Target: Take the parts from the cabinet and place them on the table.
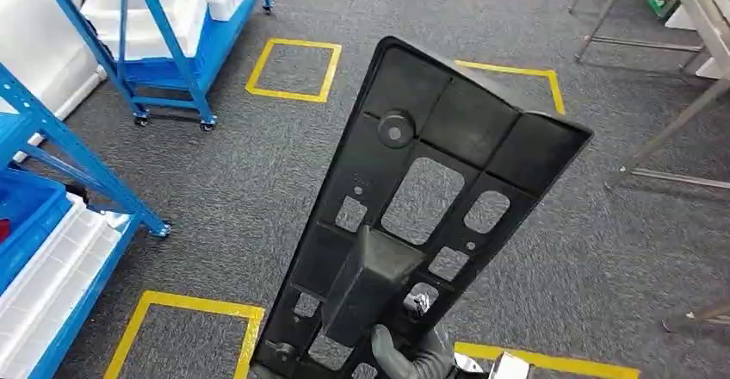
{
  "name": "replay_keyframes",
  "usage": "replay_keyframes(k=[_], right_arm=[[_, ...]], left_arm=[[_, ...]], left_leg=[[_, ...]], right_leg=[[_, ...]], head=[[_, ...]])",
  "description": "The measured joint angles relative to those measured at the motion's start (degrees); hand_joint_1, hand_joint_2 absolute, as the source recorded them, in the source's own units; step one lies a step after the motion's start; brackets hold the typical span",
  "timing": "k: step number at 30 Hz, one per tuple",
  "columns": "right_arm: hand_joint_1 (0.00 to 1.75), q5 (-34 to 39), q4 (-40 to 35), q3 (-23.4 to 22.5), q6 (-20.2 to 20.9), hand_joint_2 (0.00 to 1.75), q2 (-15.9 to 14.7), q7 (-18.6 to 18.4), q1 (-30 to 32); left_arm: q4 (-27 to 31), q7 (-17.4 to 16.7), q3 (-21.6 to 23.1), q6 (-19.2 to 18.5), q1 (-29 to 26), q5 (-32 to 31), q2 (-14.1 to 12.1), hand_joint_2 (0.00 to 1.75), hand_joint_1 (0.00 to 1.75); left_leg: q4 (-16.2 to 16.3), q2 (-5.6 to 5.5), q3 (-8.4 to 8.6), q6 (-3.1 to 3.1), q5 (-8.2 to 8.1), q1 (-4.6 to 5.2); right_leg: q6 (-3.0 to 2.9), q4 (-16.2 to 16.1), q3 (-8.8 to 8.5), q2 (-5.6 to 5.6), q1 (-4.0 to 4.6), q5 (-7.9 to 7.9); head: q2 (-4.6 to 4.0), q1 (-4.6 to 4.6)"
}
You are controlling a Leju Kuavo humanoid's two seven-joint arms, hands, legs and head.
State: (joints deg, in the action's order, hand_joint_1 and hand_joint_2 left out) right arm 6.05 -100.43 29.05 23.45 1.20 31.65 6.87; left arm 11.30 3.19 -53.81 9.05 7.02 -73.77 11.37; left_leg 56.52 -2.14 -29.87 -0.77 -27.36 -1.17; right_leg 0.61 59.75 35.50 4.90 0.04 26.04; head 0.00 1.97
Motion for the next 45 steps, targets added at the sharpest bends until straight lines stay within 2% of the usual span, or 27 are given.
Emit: replay_keyframes(k=[2,4,5,6,8,9,13,14,16,18,19,20,22,23,24,25,29,31,33,35,36,38,39,40,42,44,45], right_arm=[[1.75,0.0,0.1,0.0,0.0,1.75,0.0,0.0,-0.3],[1.75,0.1,0.4,0.0,0.0,1.75,0.0,0.0,-0.3],[1.75,0.1,0.5,0.0,-0.1,1.75,0.0,0.0,-0.3],[1.75,0.1,0.6,0.0,-0.2,1.75,0.0,0.0,-0.3],[1.75,0.2,0.6,0.0,-0.2,1.75,0.0,0.0,-0.3],[1.75,0.2,0.6,0.0,-0.2,1.75,0.0,0.0,-0.3],[1.75,0.3,0.6,-0.1,-0.2,1.75,0.0,0.0,-0.4],[1.75,0.3,0.6,-0.1,-0.2,1.75,0.0,0.0,-0.4],[1.75,0.4,0.6,-0.1,-0.2,1.75,0.0,0.0,-0.6],[1.75,0.4,0.6,0.0,-0.2,1.75,0.0,0.0,-0.5],[1.75,0.4,0.6,0.0,-0.2,1.75,0.0,0.0,-0.4],[1.75,0.4,0.6,0.0,-0.2,1.75,0.0,0.0,-0.4],[1.75,0.5,0.6,0.0,-0.2,1.75,0.0,0.0,-0.3],[1.75,0.5,0.6,0.0,-0.2,1.75,0.0,0.0,-0.3],[1.75,0.5,0.6,0.0,-0.2,1.75,0.0,0.0,-0.2],[1.75,0.5,0.7,0.0,-0.2,1.75,0.0,0.0,-0.3],[1.75,0.5,0.7,0.1,0.5,1.75,0.0,0.0,-0.4],[1.75,0.5,0.7,0.1,0.7,1.75,0.0,-0.1,-0.7],[1.75,0.5,0.7,0.2,0.7,1.75,0.0,-0.1,-0.8],[1.75,0.7,0.9,0.2,0.7,1.75,0.0,-0.1,-0.8],[1.75,0.8,1.0,0.2,0.8,1.75,0.0,-0.2,-0.8],[1.75,0.9,1.0,0.2,0.8,1.75,0.0,-0.3,-0.8],[1.75,1.0,0.9,0.3,0.8,1.75,0.0,-0.3,-0.9],[1.75,1.0,1.0,0.4,0.8,1.75,0.0,-0.4,-1.1],[1.75,1.1,0.9,0.6,0.6,1.75,0.0,-0.6,-1.2],[1.75,0.9,0.9,0.6,0.0,1.75,0.0,-0.9,-0.9],[1.75,0.7,0.6,0.6,-0.4,1.75,0.0,-0.9,-0.4]], left_arm=[[0.0,-0.5,0.0,0.0,-0.2,0.0,0.0,1.75,0.0],[0.0,-0.9,0.0,0.0,-0.3,0.0,-0.1,1.75,0.0],[0.0,-1.1,0.0,0.0,-0.3,0.0,-0.2,1.75,0.0],[0.0,-1.2,0.0,0.0,-0.3,-0.1,-0.2,1.75,0.0],[0.0,-1.4,0.0,0.0,-0.4,-0.2,-0.2,1.75,0.0],[0.0,-1.5,0.0,0.0,-0.5,-0.3,-0.3,1.75,0.0],[0.0,-1.6,0.0,0.0,-0.6,-0.4,-0.3,1.75,0.0],[0.0,-1.6,0.0,0.0,-0.6,-0.5,-0.3,1.75,0.0],[0.0,-1.1,0.0,0.0,-0.6,-0.5,-0.4,1.75,0.0],[0.0,-0.5,0.0,0.0,-0.2,-0.5,-0.4,1.75,0.0],[0.0,-0.3,0.0,0.0,0.0,-0.5,-0.4,1.75,0.0],[0.0,-0.2,0.0,0.0,0.2,-0.6,-0.4,1.75,0.0],[0.0,-0.1,0.0,0.0,0.0,-0.9,-0.4,1.75,0.0],[0.0,-0.3,0.0,0.0,-0.2,-1.1,-0.4,1.75,0.0],[0.0,-0.8,0.0,0.0,-0.3,-1.1,-0.4,1.75,0.0],[0.0,-1.9,0.0,-0.2,-0.2,-1.2,-0.3,1.75,0.0],[-0.1,-8.9,0.0,-1.2,1.1,-1.5,0.0,1.75,0.0],[-0.1,-10.8,0.0,-1.5,1.2,-1.9,0.1,1.75,0.0],[-0.1,-11.3,0.0,-1.8,1.2,-2.0,0.1,1.75,0.0],[-0.1,-12.5,0.0,-2.2,1.3,-2.0,0.0,1.75,0.0],[-0.1,-13.7,0.0,-2.5,1.4,-2.1,0.0,1.75,0.0],[-0.1,-17.3,0.0,-3.3,1.9,-2.2,0.0,1.75,0.0],[-0.1,-18.6,0.0,-3.3,2.0,-2.4,0.0,1.75,0.0],[-0.1,-19.7,0.0,-3.1,2.0,-2.7,0.0,1.75,0.0],[-0.1,-20.9,0.0,-0.8,2.2,-3.3,0.0,1.75,0.0],[-0.1,-17.4,0.0,3.5,1.7,-3.6,0.0,1.75,0.0],[0.0,-14.3,0.1,5.8,1.2,-3.6,0.0,1.75,0.0]], left_leg=[[0.0,1.73,0.08,-0.42,-0.1,0.29],[0.0,3.58,0.1,-0.59,-0.27,0.48],[0.0,4.4,0.19,-0.53,-0.36,0.51],[0.0,5.09,0.3,-0.43,-0.47,0.51],[0.0,6.27,0.85,-0.15,-0.86,0.51],[0.0,6.78,1.18,0.19,-1.1,0.7],[-0.2,8.9,1.93,1.36,-1.78,1.02],[-0.1,8.78,2.11,1.86,-2.24,0.86],[4.7,4.73,0.25,2.06,-5.42,0.58],[14.0,3.39,-3.96,2.22,-9.71,0.61],[17.5,3.25,-5.56,2.28,-10.59,0.61],[18.1,3.2,-5.87,2.24,-9.82,0.59],[12.1,2.89,-3.49,2.12,-5.0,0.46],[6.9,2.09,-1.35,2.01,-1.93,0.35],[3.1,-0.24,0.0,1.93,-0.53,0.11],[2.2,-2.2,0.16,1.91,-1.24,0.14],[0.6,-0.31,0.76,0.17,-1.39,0.01],[0.1,1.18,1.12,-0.44,-1.09,0.09],[0.2,2.8,1.12,-0.63,-1.23,0.44],[0.2,4.32,1.21,-0.69,-1.45,0.56],[0.2,4.99,1.37,-0.64,-1.6,0.58],[0.2,6.16,2.09,-0.45,-2.07,0.62],[0.2,6.7,2.58,-0.28,-2.41,0.67],[0.1,7.26,2.58,0.13,-2.77,1.06],[0.0,8.22,2.92,0.55,-3.14,1.06],[-0.4,9.85,3.98,1.16,-3.52,1.27],[-0.1,8.64,4.19,1.51,-4.23,0.8]], right_leg=[[0.57,8.2,4.11,-3.69,-0.24,4.17],[0.96,16.3,8.26,-4.5,-0.64,6.69],[1.07,16.4,8.38,-4.64,-0.82,5.95],[1.1,13.8,7.08,-4.84,-0.92,4.15],[0.83,3.0,1.09,-6.57,-0.85,-0.59],[0.4,-1.4,-1.34,-10.01,-0.44,-0.61],[-1.05,-1.6,-1.15,-7.64,0.37,-0.37],[-1.64,-2.2,-1.57,-6.74,-0.22,-0.75],[-2.21,-2.3,-1.64,-5.88,-0.25,-0.75],[-2.56,-2.3,-1.67,-4.7,-0.09,-0.72],[-2.57,-2.2,-1.69,-3.91,-0.02,-0.71],[-2.58,-2.2,-1.77,-3.04,0.01,-0.69],[-2.44,-2.0,-1.99,-1.2,-0.07,-0.6],[-2.23,-1.8,-2.17,-0.27,-0.15,-0.46],[-1.94,-1.6,-2.04,0.35,-0.25,-0.27],[-1.54,-1.1,-1.69,0.91,0.01,-0.3],[0.12,-1.6,-0.73,3.0,-0.16,-1.21],[0.39,1.7,0.74,-2.61,0.09,1.17],[0.82,11.2,5.47,-4.3,-0.26,5.38],[0.97,16.8,8.5,-4.58,-0.48,6.35],[0.96,15.5,7.93,-4.69,-0.5,4.98],[0.57,6.1,2.99,-5.54,-0.39,0.01],[0.07,0.6,-0.05,-7.47,-0.11,-2.09],[-0.48,-1.1,-1.07,-10.3,0.89,-0.64],[-1.15,-1.2,-0.9,-8.83,0.86,-0.67],[-1.71,-1.7,-1.06,-7.2,0.9,-0.64],[-2.0,-2.3,-1.63,-6.42,0.25,-0.88]], head=[[0.02,0.0],[0.0,0.0],[0.02,0.0],[0.0,0.0],[0.0,0.0],[0.0,0.0],[0.02,0.0],[0.02,0.0],[0.02,0.02],[0.0,0.02],[0.0,0.02],[0.0,0.02],[0.0,0.02],[0.0,0.02],[0.0,0.02],[0.0,0.0],[0.0,0.02],[0.02,0.0],[0.0,0.0],[0.0,0.0],[0.0,0.0],[0.0,0.0],[0.0,0.0],[0.0,0.0],[0.0,0.0],[0.0,0.0],[0.02,0.0]])
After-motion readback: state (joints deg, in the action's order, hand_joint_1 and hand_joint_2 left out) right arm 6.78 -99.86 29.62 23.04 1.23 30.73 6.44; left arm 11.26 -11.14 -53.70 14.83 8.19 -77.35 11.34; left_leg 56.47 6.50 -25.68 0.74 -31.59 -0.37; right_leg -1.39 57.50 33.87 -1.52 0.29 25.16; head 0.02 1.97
